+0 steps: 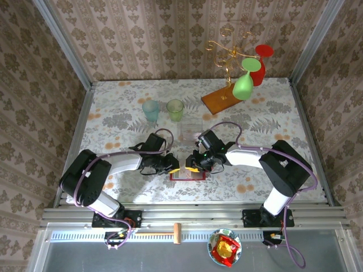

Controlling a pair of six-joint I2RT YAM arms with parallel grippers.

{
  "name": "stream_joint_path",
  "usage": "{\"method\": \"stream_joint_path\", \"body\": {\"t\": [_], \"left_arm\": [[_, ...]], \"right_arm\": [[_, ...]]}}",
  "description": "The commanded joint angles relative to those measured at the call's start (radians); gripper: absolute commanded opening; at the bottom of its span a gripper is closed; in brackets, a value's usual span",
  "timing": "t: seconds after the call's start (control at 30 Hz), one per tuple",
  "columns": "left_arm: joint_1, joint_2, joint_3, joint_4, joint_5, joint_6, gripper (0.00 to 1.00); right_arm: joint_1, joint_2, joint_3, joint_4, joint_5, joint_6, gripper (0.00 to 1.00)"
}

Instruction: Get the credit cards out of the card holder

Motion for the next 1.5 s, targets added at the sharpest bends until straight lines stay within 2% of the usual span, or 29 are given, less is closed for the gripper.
{"method": "stream_joint_path", "body": {"t": [0.0, 0.17, 0.4, 0.57, 0.97, 1.47], "left_arm": [[-0.001, 0.011, 0.017, -0.029, -0.013, 0.021, 0.16], [-0.002, 0.010, 0.012, -0.031, -0.014, 0.022, 0.16], [-0.001, 0.011, 0.008, -0.031, -0.014, 0.022, 0.16], [0.000, 0.010, 0.007, -0.028, -0.010, 0.021, 0.16], [-0.002, -0.038, 0.042, -0.055, -0.001, 0.019, 0.17], [-0.032, 0.024, 0.059, 0.025, 0.047, 0.001, 0.17]], "right_arm": [[0.013, 0.033, 0.002, 0.003, -0.034, 0.008, 0.27], [0.025, 0.062, 0.025, -0.025, -0.036, 0.000, 0.29], [0.027, 0.019, 0.060, -0.158, 0.079, -0.050, 0.29], [0.024, -0.004, 0.072, -0.195, 0.114, -0.069, 0.29], [-0.006, -0.076, 0.001, -0.065, 0.051, -0.014, 0.28], [-0.041, -0.025, -0.071, 0.023, 0.006, 0.025, 0.27]]}}
